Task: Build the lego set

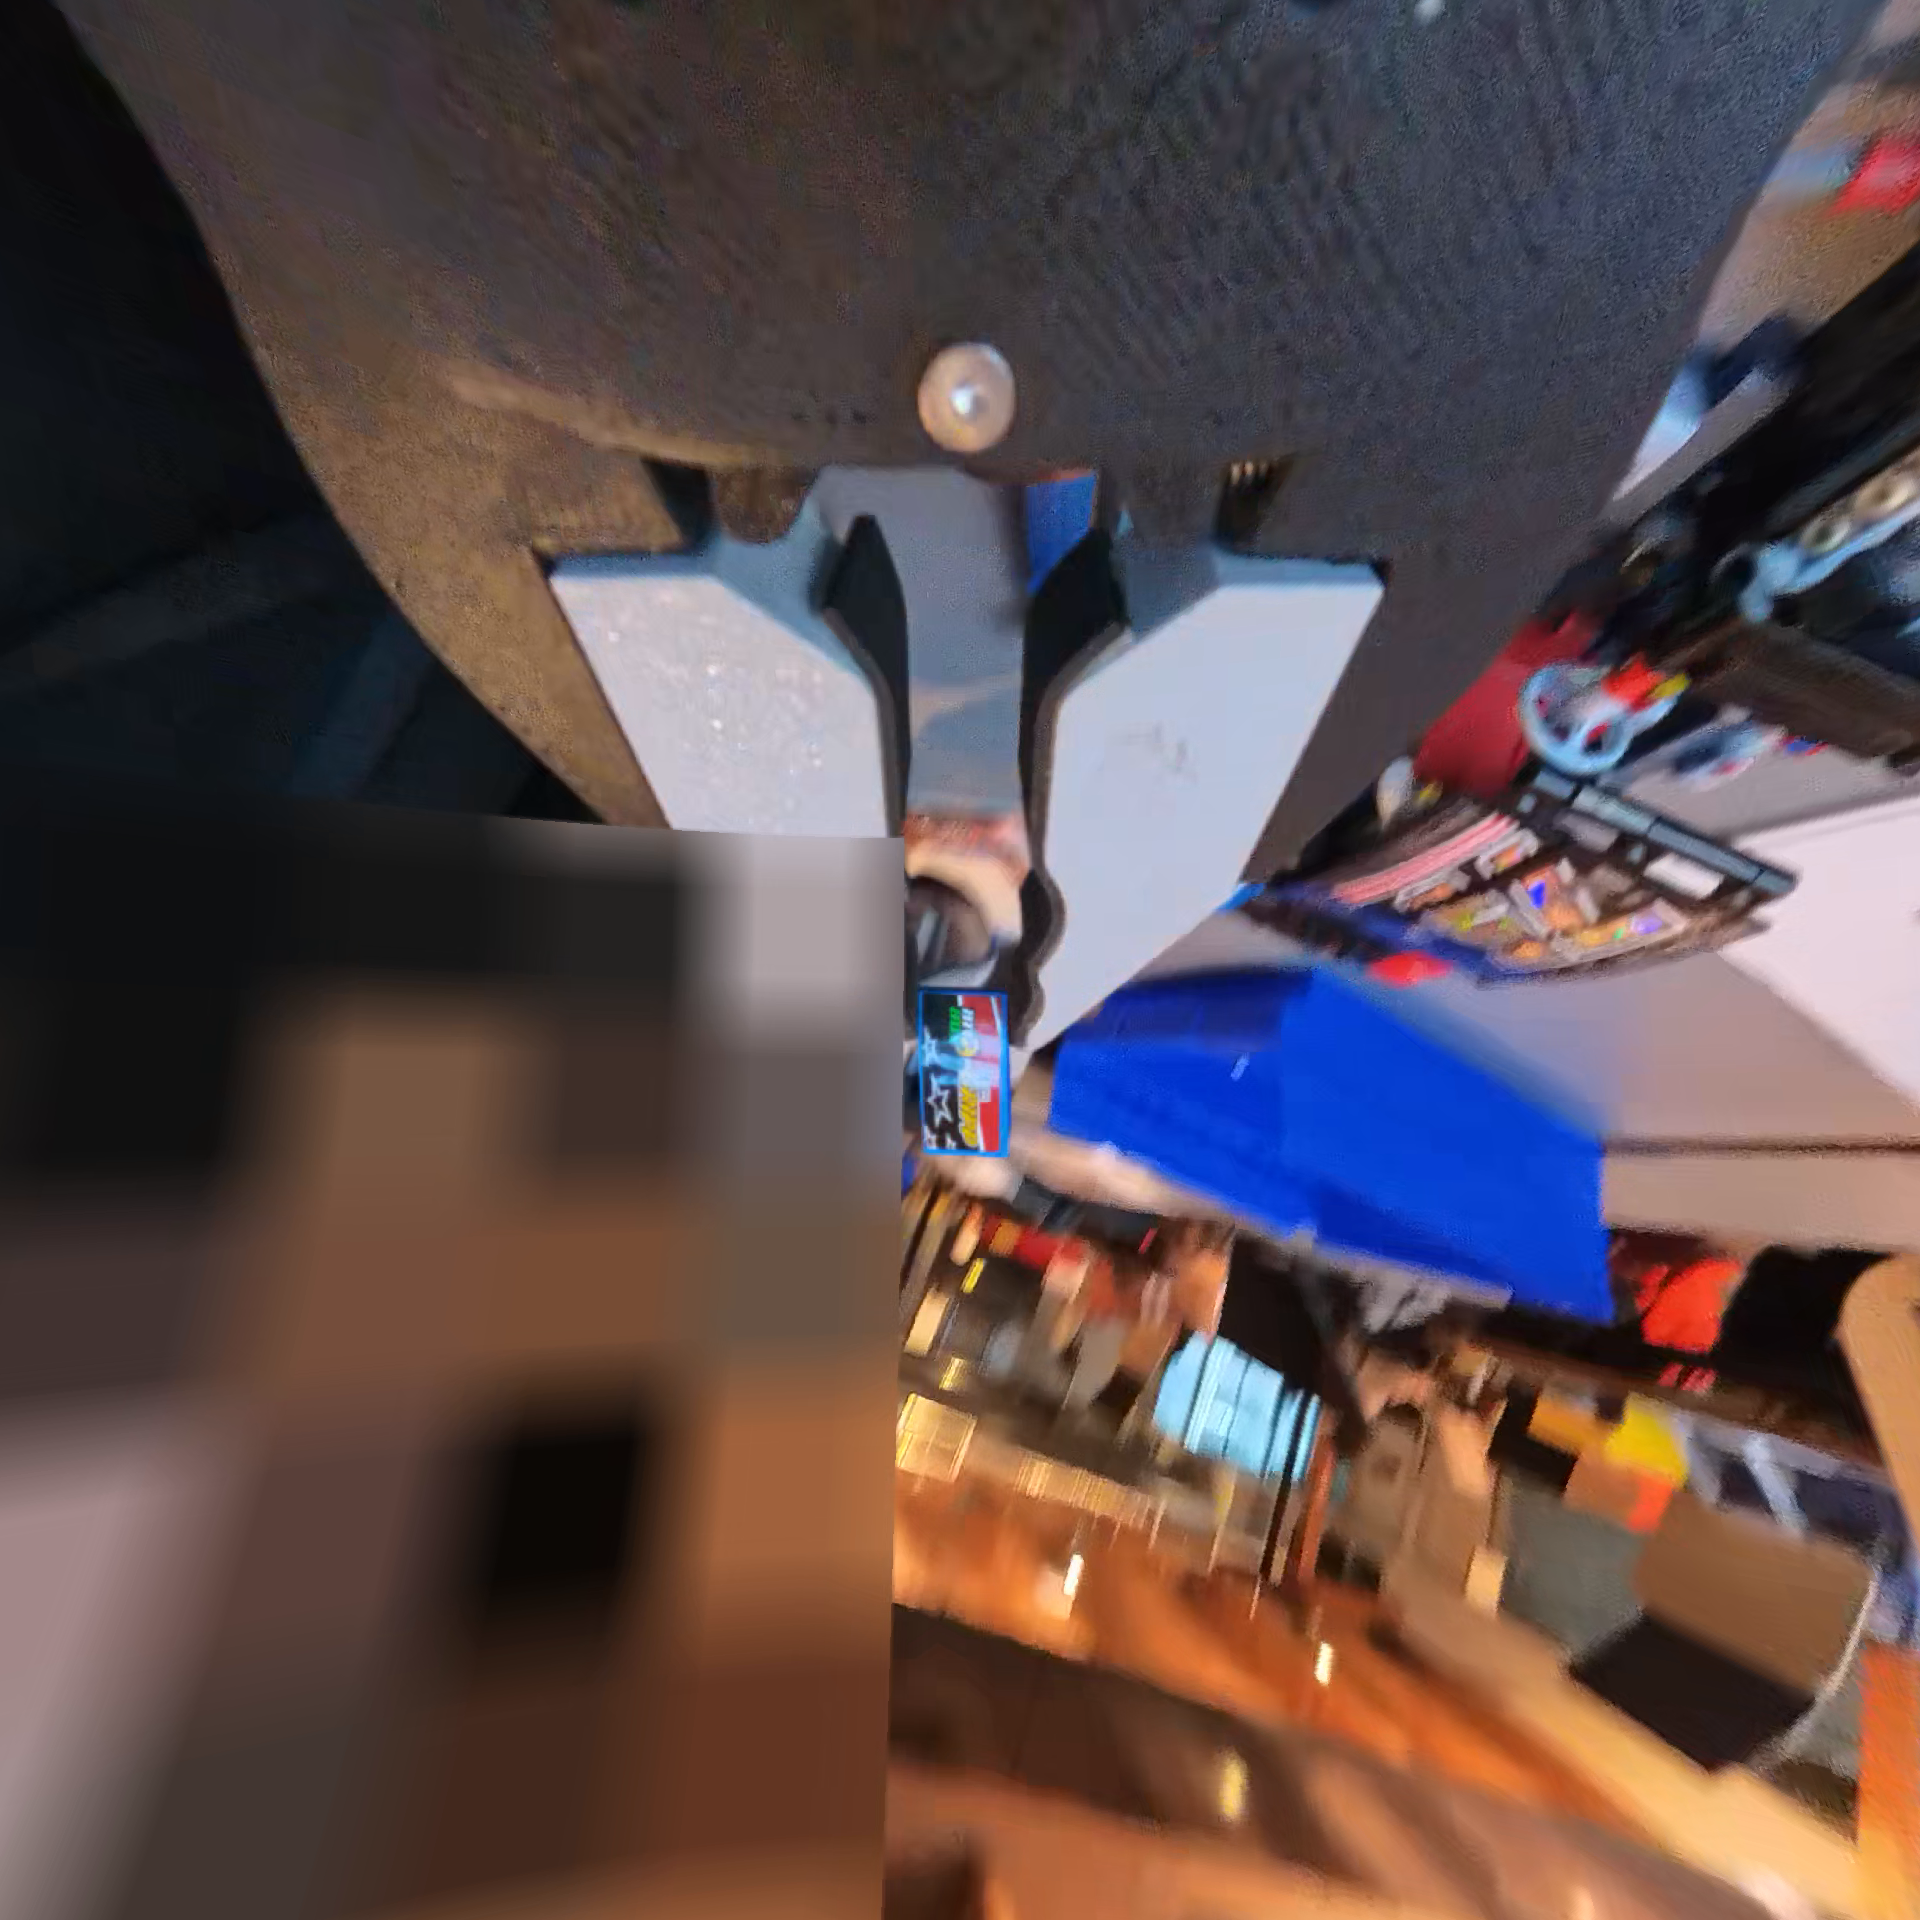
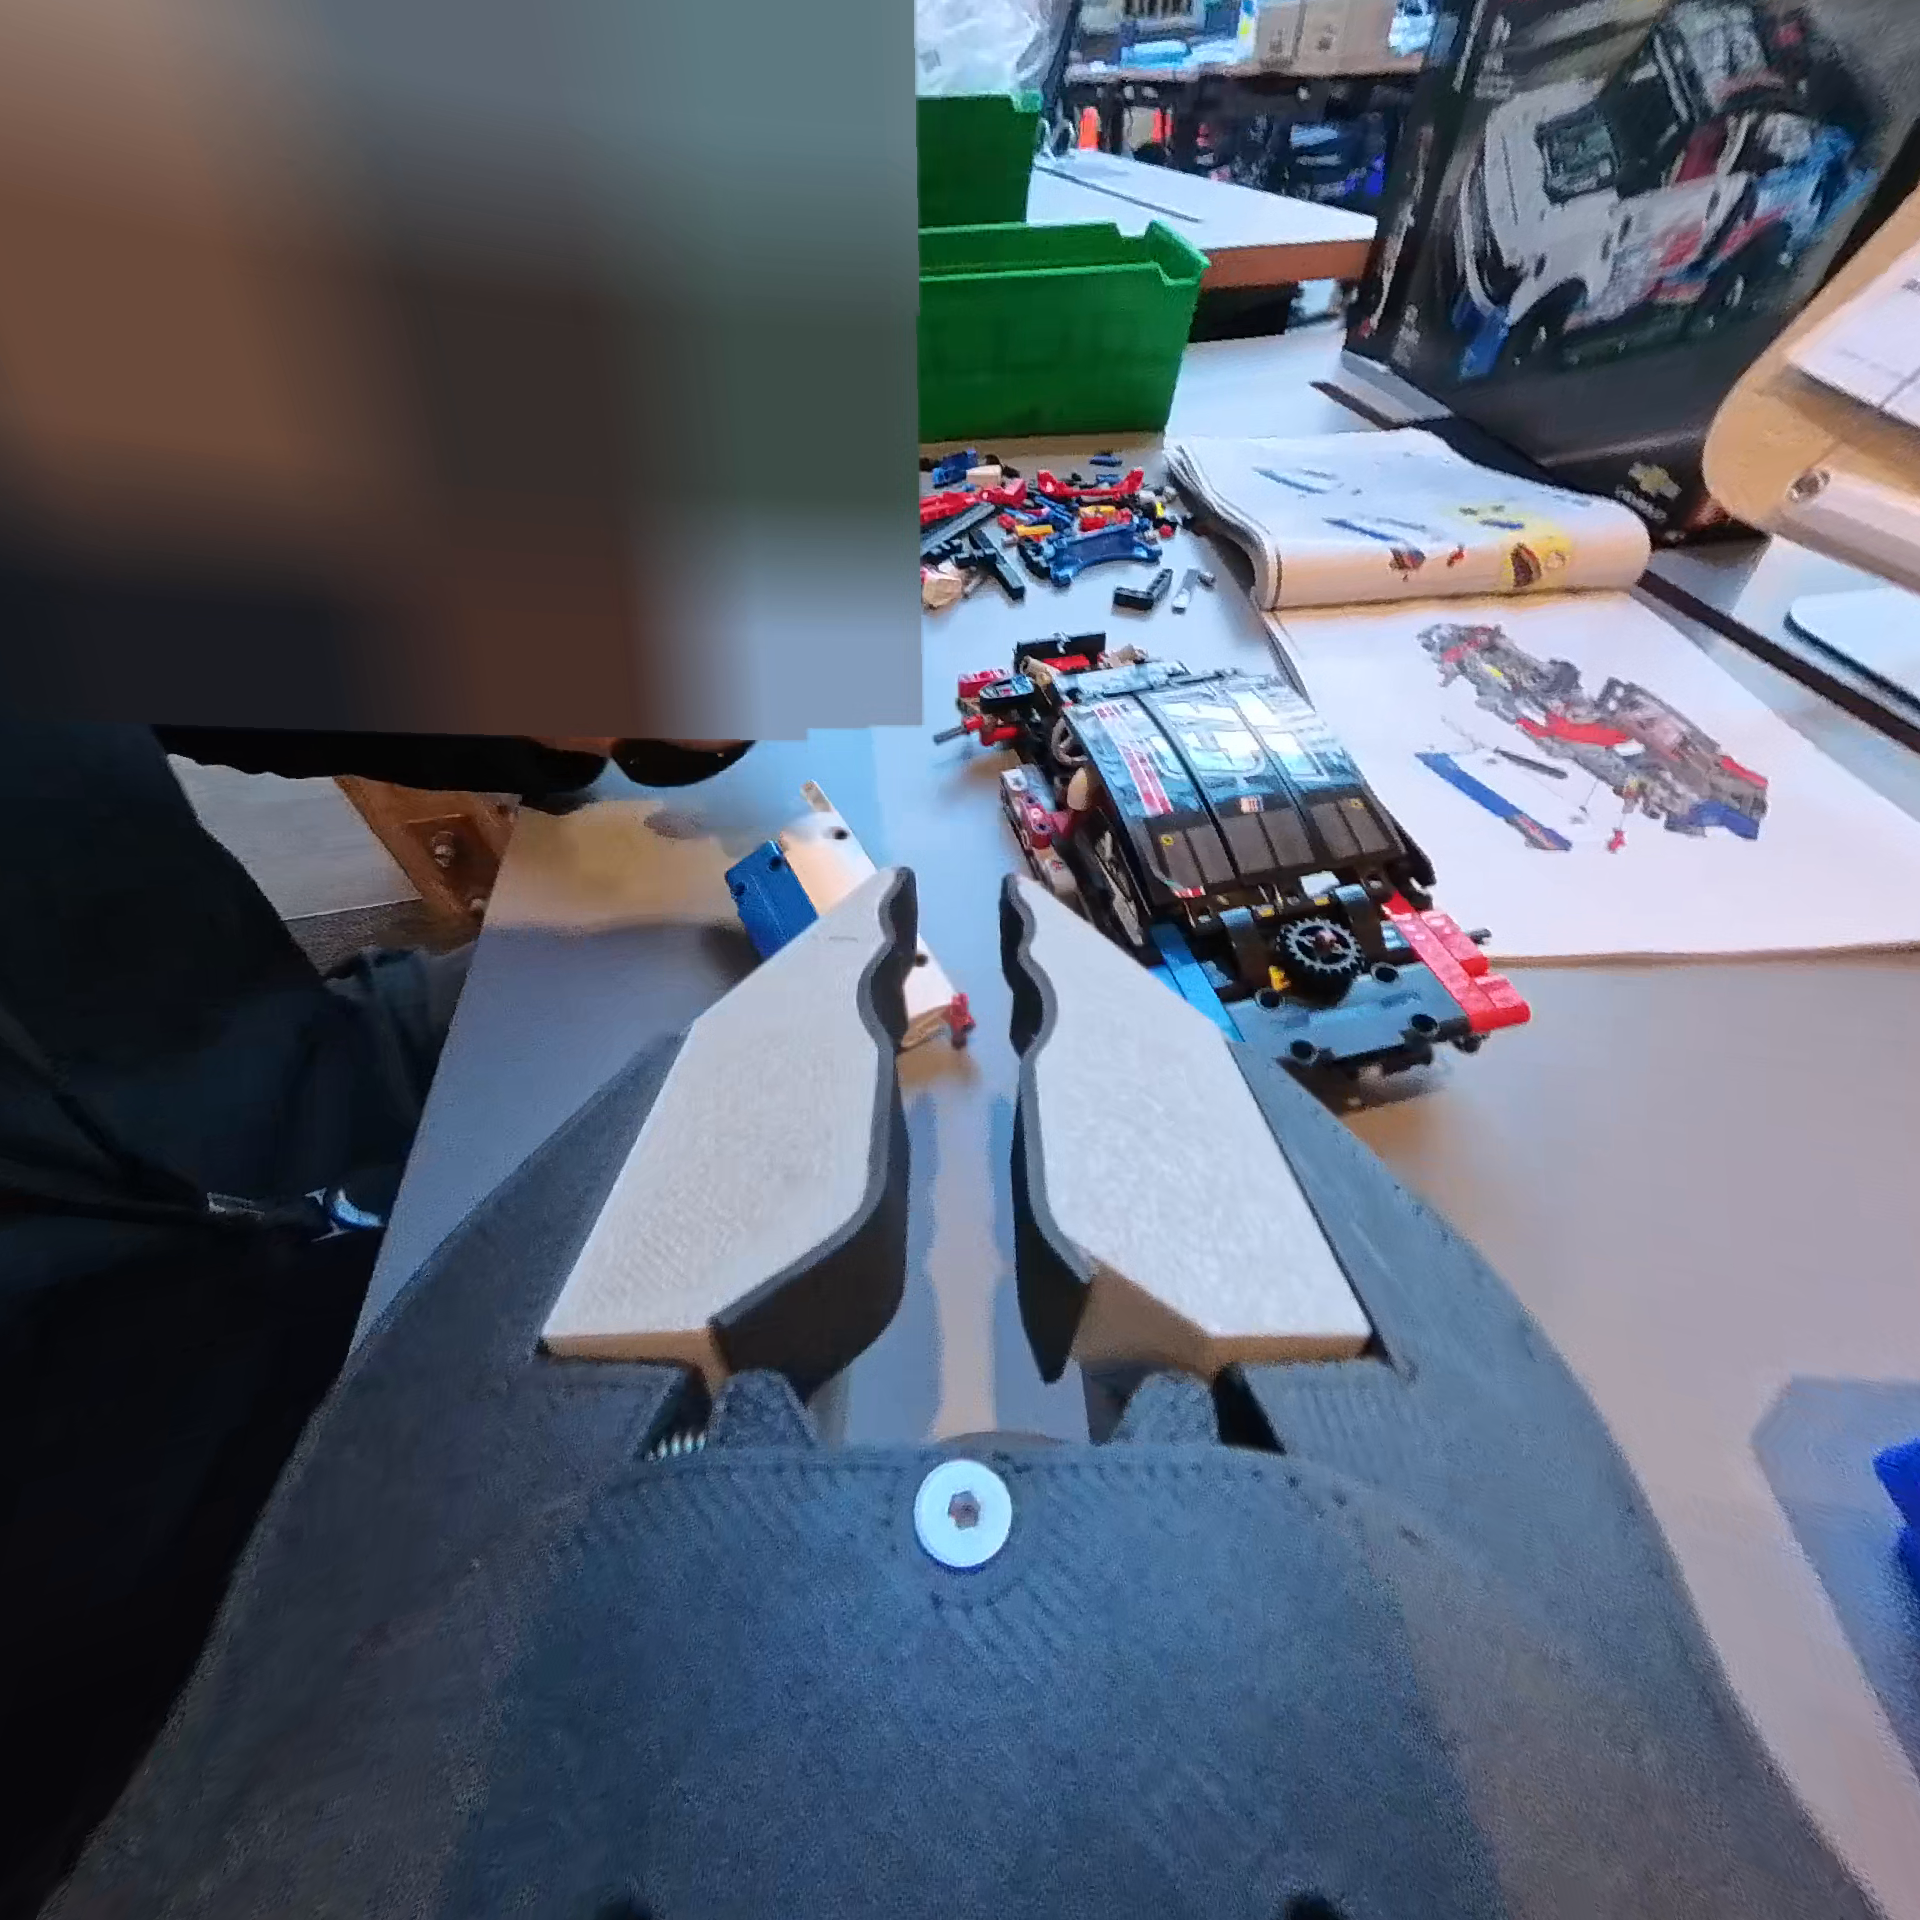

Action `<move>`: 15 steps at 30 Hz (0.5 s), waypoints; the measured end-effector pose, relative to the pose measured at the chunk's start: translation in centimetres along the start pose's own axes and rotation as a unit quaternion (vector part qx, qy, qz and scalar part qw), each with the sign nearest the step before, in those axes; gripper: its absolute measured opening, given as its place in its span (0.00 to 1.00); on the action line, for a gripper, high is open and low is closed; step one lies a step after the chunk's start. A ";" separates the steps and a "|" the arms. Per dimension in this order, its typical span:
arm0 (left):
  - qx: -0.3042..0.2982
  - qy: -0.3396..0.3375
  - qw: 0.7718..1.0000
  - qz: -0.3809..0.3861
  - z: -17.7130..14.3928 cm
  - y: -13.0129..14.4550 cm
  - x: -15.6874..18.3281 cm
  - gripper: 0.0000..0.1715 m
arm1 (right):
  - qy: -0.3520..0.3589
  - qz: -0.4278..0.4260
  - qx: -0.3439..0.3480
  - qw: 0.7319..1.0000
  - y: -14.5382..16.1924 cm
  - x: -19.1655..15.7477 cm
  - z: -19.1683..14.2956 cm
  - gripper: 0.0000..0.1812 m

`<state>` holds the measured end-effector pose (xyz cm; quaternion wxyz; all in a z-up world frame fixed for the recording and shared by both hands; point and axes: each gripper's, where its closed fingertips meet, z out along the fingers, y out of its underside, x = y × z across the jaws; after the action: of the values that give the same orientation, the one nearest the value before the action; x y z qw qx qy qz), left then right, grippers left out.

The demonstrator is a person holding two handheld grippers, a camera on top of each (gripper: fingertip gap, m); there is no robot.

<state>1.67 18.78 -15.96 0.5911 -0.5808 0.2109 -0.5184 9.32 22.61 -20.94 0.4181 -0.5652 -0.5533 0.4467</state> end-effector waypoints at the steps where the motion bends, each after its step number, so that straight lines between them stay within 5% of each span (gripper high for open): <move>1: -0.044 -0.020 0.998 0.028 0.3 1.3 -0.2 0.08 | 0.006 0.006 -0.006 1.000 0.2 0.3 0.0 0.07; 5: -0.190 -0.082 0.967 0.148 0.8 5.7 -1.1 0.08 | 0.008 0.020 -0.022 1.000 1.0 0.7 0.3 0.07; 10: -0.279 -0.105 0.926 0.234 0.7 8.3 -2.0 0.08 | -0.004 0.020 -0.060 0.998 2.5 0.2 1.1 0.08; 15: -0.320 -0.111 0.908 0.248 0.3 9.7 -2.5 0.08 | -0.010 0.017 -0.099 0.995 4.0 -0.2 1.9 0.08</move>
<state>4.56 19.07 -25.52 0.5027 -0.7212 0.4362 -0.1919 8.50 22.26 -25.29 0.3468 -0.6088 -0.5891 0.4027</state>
